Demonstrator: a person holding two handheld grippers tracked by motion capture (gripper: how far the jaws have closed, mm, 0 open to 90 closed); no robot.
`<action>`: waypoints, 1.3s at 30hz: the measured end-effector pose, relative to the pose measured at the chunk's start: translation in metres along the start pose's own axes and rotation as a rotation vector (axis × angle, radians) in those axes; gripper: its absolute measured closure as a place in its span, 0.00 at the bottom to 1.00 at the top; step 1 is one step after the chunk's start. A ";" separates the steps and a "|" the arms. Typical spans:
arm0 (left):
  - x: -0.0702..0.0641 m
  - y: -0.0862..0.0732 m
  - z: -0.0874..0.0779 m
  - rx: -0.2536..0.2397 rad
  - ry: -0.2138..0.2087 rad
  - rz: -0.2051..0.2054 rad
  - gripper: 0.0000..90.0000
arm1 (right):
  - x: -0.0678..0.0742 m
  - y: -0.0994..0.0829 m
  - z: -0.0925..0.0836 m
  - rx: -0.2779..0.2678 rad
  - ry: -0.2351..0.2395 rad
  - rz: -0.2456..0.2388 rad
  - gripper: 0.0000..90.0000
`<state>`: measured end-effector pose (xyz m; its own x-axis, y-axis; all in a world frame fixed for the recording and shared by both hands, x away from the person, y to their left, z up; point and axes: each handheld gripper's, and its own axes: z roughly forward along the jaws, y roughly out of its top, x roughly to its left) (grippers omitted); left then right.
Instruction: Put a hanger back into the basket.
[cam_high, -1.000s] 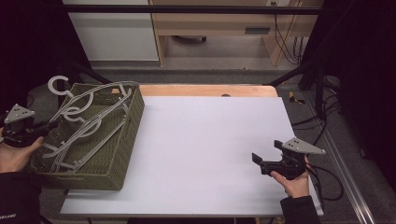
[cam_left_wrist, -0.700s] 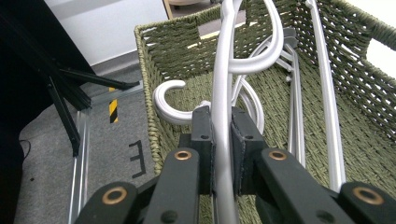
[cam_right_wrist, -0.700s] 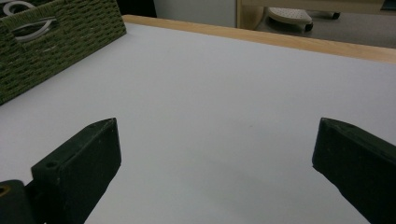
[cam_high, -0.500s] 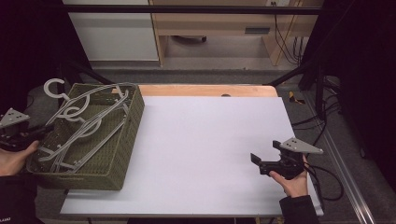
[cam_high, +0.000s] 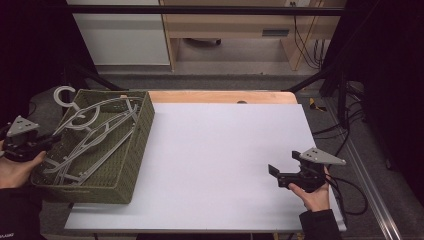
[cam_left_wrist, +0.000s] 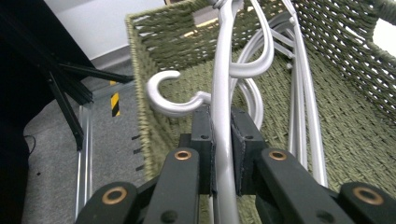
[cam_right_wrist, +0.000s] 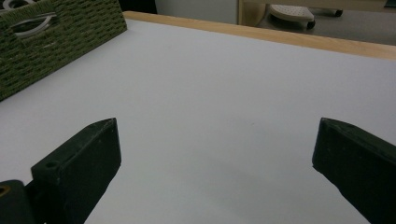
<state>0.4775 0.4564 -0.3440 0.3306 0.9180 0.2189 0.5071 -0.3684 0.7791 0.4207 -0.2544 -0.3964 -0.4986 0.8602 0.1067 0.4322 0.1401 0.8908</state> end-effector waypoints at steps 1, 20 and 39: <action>-0.002 0.002 0.003 0.006 -0.001 0.003 0.91 | -0.001 0.000 -0.001 -0.001 0.002 -0.002 0.02; -0.013 -0.011 0.029 0.197 0.037 -0.008 0.86 | -0.001 0.000 -0.002 -0.002 0.002 -0.004 0.02; -0.019 -0.001 0.008 0.052 -0.012 -0.071 0.64 | -0.001 0.000 -0.002 -0.005 0.003 -0.005 0.02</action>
<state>0.4764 0.4381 -0.3537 0.3018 0.9405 0.1565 0.5700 -0.3095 0.7611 0.4198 -0.2563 -0.3953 -0.5031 0.8580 0.1030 0.4256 0.1422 0.8937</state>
